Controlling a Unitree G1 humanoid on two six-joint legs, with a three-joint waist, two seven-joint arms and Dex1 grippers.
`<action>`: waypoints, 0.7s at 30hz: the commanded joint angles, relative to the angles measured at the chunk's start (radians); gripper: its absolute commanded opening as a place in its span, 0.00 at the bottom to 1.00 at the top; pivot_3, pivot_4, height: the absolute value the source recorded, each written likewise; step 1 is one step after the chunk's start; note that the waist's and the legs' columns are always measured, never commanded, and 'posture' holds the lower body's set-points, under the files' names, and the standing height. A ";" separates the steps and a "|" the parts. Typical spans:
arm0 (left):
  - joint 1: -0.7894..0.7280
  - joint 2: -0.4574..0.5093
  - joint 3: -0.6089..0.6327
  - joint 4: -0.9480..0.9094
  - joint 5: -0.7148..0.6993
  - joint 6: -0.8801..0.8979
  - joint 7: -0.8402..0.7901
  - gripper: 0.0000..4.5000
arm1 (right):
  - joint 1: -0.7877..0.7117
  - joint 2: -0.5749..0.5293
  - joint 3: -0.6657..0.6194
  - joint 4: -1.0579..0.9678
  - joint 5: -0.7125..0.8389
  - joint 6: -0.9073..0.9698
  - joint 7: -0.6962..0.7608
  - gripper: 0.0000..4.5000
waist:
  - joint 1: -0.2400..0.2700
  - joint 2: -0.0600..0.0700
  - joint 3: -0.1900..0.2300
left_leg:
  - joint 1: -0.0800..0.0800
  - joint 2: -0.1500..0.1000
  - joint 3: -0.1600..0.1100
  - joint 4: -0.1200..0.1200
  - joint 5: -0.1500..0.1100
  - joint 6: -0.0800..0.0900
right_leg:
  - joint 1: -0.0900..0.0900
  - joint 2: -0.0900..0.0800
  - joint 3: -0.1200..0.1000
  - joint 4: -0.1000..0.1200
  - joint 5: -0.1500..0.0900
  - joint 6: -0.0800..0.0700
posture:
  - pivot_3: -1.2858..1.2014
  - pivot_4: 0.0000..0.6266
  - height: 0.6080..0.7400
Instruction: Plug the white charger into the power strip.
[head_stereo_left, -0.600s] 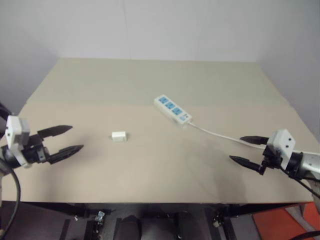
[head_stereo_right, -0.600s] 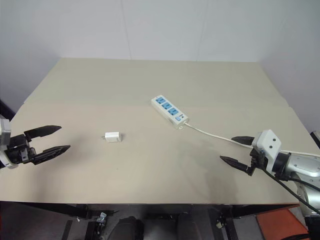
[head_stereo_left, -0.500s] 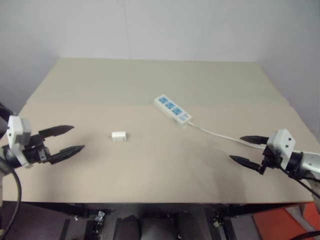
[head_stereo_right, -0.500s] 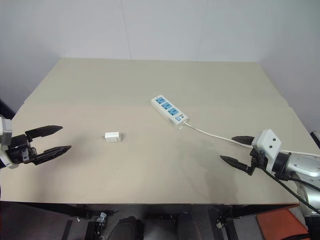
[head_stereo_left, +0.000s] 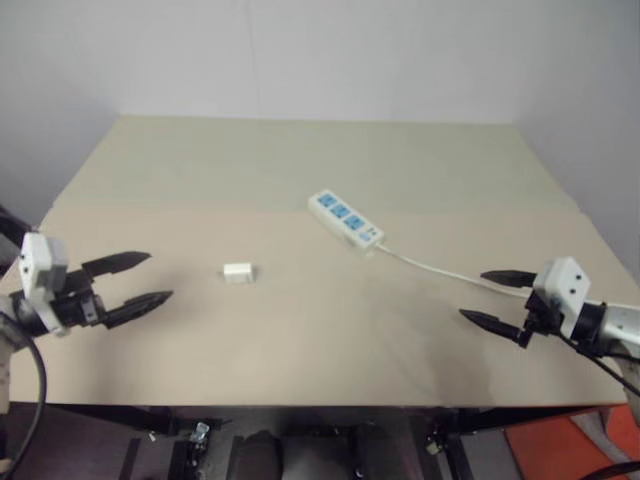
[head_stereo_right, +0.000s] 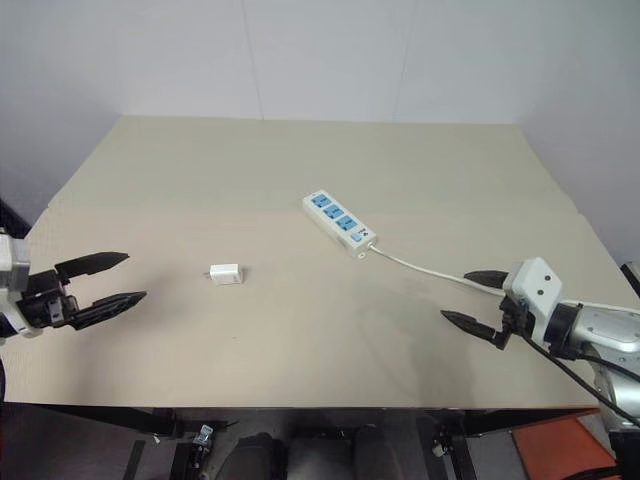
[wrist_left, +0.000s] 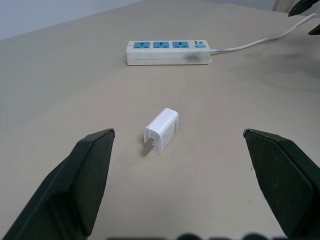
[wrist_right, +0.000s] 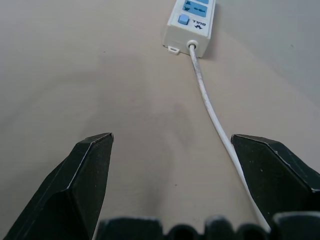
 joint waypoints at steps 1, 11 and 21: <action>-0.015 0.001 0.009 -0.023 -0.019 -0.014 0.004 1.00 | -0.020 -0.004 -0.027 -0.015 0.003 -0.002 -0.015 0.99 | 0.000 0.000 0.000 | 0.000 0.000 0.000 0.000 0.000 0.000 | 0.000 0.000 0.000 0.000 0.000 0.000 | 0.52 0.24 1.00; -0.115 -0.008 -0.063 -0.099 -0.021 -0.005 0.042 1.00 | -0.369 0.136 0.165 0.265 -0.081 0.125 -0.088 0.99 | -0.003 0.000 0.000 | 0.001 0.000 0.000 0.001 0.000 0.000 | 0.001 0.001 0.000 0.000 0.000 -0.001 | 0.52 0.24 1.00; -0.129 0.045 -0.168 -0.228 0.032 0.121 0.130 1.00 | -0.698 0.308 0.311 0.753 -0.269 0.066 -0.166 0.99 | -0.009 0.001 0.000 | -0.003 0.000 0.000 0.000 0.000 0.000 | -0.002 0.000 0.000 -0.001 0.001 -0.001 | 0.52 0.24 1.00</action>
